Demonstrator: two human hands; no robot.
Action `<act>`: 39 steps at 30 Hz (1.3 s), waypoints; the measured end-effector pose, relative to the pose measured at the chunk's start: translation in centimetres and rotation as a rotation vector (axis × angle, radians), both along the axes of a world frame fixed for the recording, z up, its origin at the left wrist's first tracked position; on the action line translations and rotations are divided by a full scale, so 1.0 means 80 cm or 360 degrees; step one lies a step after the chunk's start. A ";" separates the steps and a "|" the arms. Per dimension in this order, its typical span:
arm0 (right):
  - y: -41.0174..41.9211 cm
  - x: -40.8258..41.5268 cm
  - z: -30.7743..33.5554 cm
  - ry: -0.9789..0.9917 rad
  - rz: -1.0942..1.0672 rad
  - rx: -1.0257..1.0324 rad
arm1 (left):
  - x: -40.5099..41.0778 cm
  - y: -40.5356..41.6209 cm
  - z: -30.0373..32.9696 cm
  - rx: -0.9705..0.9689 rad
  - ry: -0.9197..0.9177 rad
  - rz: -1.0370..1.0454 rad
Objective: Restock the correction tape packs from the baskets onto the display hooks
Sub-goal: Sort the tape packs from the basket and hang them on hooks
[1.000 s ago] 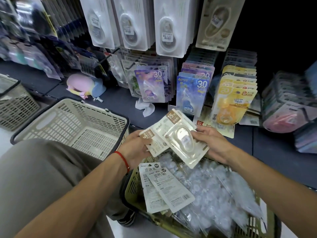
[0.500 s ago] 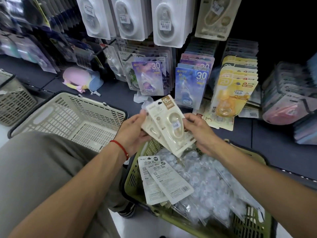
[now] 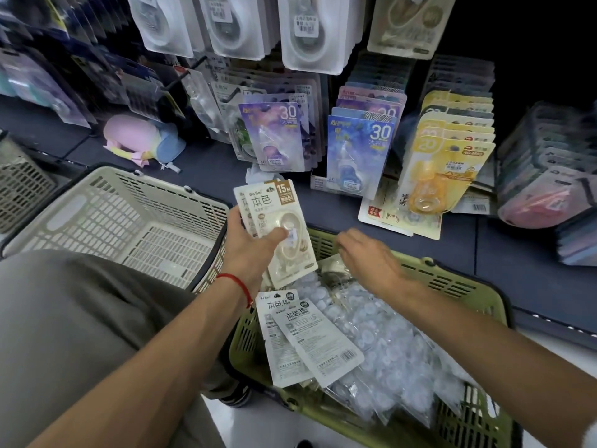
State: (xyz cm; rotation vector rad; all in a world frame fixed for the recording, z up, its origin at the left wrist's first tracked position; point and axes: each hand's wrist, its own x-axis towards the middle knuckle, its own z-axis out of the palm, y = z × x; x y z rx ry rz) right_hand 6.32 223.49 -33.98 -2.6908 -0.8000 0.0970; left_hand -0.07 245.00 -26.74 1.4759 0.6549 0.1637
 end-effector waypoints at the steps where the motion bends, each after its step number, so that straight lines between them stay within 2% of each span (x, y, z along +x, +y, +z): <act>1: 0.004 -0.006 -0.007 -0.0108 0.0103 -0.0162 | 0.002 0.002 0.000 0.0007 -0.0010 0.0036; 12: 0.006 -0.024 -0.058 -0.0457 0.0416 -0.0830 | 0.025 -0.011 0.004 0.0118 -0.0047 0.0144; 17: 0.000 -0.018 -0.043 -0.0322 0.0405 -0.0927 | 0.036 -0.023 0.007 0.0087 -0.0052 0.0096; 22: -0.009 -0.023 0.001 -0.0018 -0.0063 -0.0348 | 0.041 -0.014 0.024 0.0136 -0.0100 0.0114; 26: -0.059 -0.003 0.069 0.0450 -0.0502 -0.0004 | 0.039 0.001 0.047 0.0133 -0.0180 0.0243; 30: -0.115 -0.011 0.141 0.0779 -0.0802 0.0748 | 0.029 -0.007 0.071 0.0054 -0.0183 0.0231; 32: -0.129 -0.023 0.172 0.0987 -0.0791 0.1232 | 0.024 -0.024 0.083 -0.0062 -0.0172 0.0102; 34: -0.134 -0.034 0.195 0.1120 -0.0721 0.1530 | 0.020 -0.047 0.098 -0.0264 -0.0199 -0.0113; 39: -0.112 -0.037 0.237 0.1015 -0.0804 0.1826 | 0.034 -0.082 0.154 -0.0471 -0.0381 -0.0523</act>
